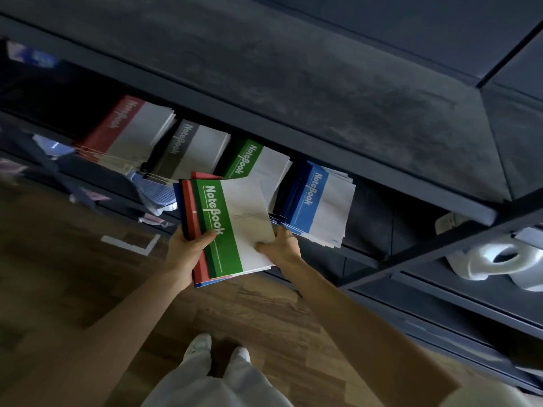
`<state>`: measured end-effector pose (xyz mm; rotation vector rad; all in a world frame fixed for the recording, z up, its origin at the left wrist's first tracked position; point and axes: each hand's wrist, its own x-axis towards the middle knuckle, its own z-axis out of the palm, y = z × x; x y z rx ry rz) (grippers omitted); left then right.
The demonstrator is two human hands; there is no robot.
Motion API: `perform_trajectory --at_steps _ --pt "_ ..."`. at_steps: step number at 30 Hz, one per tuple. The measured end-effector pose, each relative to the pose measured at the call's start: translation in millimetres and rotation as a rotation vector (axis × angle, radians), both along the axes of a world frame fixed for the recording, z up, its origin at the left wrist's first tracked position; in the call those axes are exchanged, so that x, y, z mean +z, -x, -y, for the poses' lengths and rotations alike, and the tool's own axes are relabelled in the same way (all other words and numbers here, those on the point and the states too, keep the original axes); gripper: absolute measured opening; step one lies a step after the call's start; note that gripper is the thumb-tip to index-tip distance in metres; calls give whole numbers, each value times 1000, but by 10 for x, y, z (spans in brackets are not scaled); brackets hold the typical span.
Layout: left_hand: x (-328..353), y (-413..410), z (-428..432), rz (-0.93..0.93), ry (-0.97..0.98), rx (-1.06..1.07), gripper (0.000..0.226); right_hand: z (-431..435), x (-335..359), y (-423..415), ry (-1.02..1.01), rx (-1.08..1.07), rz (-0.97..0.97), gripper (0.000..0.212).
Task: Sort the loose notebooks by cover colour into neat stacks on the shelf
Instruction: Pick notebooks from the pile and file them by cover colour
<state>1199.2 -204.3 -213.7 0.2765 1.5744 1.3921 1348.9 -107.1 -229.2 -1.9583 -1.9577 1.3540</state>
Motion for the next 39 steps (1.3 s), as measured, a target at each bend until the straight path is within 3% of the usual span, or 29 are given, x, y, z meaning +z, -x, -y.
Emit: perform_trajectory --at_steps 8,17,23,28,31,33,37,39 --pt "-42 232 283 17 42 86 43 81 -12 189 21 -61 -161 39" --pt "-93 545 97 -12 51 43 55 -363 37 361 -94 -389 -212 45" --pt "-77 1126 -91 -30 96 -39 54 -709 -131 704 -43 -400 -51 41" --pt "-96 1593 -245 -33 114 -174 47 -741 -233 892 -134 -279 189 49" --pt "-82 1750 -332 -35 111 -260 46 -625 -266 1012 -200 -188 406 38" --pt "-77 1796 -383 -24 115 -300 45 -531 -218 1167 -177 -148 339 27" --pt "-76 1766 -423 -29 117 -336 44 -215 18 1570 317 -258 -53 27" --pt "-77 1729 -433 -44 97 -340 44 -114 -10 1684 249 -182 -7 23"
